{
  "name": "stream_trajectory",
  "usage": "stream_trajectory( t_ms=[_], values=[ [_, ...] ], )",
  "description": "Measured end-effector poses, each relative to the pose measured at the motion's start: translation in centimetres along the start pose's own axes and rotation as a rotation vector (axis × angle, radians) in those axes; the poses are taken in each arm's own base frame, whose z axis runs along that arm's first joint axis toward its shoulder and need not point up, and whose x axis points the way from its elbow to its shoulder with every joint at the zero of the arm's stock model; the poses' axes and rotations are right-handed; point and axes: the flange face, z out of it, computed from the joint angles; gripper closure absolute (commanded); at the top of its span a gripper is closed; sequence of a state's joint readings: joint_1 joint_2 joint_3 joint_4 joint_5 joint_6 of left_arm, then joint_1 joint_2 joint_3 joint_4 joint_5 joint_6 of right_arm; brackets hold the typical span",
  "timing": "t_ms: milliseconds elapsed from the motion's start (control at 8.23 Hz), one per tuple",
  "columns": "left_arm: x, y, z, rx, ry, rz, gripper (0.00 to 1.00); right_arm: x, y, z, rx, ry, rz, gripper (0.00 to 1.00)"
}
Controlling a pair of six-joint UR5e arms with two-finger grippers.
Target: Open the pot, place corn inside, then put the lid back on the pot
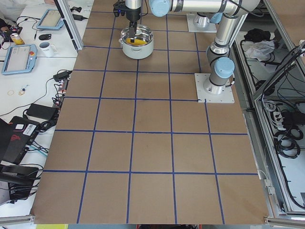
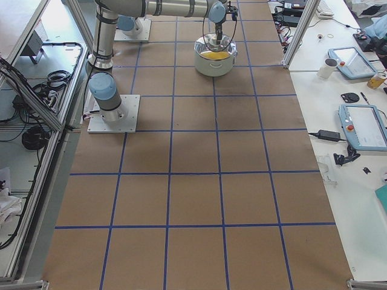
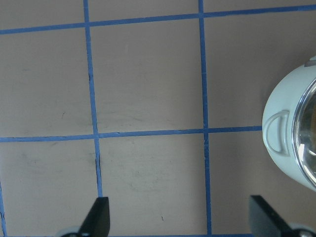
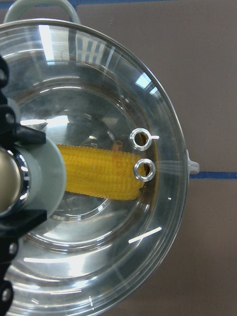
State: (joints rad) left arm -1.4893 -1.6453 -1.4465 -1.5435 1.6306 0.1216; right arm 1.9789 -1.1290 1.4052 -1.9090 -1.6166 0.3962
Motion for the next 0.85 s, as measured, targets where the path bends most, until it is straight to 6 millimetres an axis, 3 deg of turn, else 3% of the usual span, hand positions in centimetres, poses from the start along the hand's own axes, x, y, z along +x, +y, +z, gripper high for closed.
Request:
stream_trajectory(
  t_ms=[121,364,850],
  values=[
    [0.01,-0.02,0.01,0.0,0.0,0.0,0.0,0.0,0.0,0.02,0.0,0.0,0.001,0.54],
    [0.02,-0.07,0.12,0.0,0.001,0.0,0.0,-0.02,0.01,0.03,0.001,-0.003,0.0,0.24],
    [0.13,-0.12,0.17,0.001,0.007,0.001,0.0,0.35,-0.25,-0.14,0.006,-0.002,-0.015,0.06]
  ],
)
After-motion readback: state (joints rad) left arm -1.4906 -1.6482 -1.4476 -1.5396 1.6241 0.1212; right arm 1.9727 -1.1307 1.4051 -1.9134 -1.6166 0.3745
